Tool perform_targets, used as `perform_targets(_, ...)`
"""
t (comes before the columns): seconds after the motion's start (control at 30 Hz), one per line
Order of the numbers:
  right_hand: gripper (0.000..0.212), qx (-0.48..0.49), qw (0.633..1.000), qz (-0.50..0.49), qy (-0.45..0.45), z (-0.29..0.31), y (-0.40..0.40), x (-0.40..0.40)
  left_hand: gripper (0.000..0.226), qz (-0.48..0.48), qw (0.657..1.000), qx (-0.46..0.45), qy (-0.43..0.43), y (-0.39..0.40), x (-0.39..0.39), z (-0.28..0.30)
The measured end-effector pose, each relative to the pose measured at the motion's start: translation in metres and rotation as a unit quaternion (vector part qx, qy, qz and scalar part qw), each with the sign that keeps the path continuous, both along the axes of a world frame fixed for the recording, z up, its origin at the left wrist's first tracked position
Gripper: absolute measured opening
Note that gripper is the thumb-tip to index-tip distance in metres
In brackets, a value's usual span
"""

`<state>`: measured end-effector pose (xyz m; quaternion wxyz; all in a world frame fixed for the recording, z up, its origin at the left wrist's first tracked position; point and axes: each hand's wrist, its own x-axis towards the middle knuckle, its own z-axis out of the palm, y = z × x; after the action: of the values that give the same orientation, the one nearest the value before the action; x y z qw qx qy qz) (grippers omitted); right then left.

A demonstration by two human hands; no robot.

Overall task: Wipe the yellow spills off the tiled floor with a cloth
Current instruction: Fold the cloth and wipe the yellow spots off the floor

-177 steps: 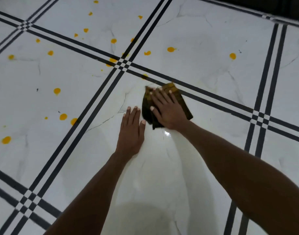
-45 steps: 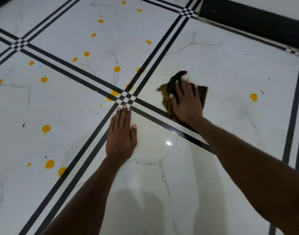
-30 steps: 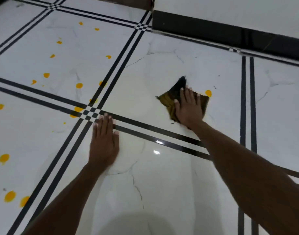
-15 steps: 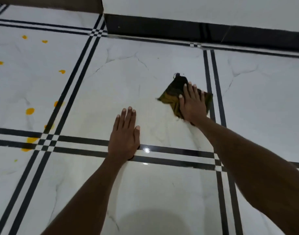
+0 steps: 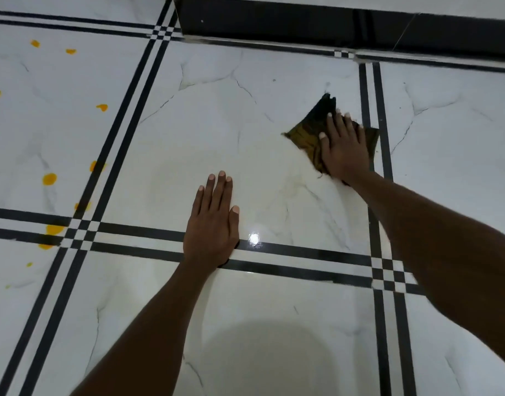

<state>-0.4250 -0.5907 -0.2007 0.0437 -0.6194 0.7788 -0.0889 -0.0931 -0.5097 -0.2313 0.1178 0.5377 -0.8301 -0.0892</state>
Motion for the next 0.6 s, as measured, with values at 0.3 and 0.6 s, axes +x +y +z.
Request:
perform_targets(0.3, 0.059, 0.007, 0.941, 0.334, 0.048, 0.002, 0.04, 0.052, 0.064, -0.002, 1.0, 0.012, 0.0, -0.001, 0.001, 0.002)
perform_targets(0.6, 0.07, 0.001, 0.99, 0.142, -0.007, -0.003, -0.04, 0.135, 0.063, -0.002, 1.0, -0.005, 0.004, -0.002, 0.001, -0.001)
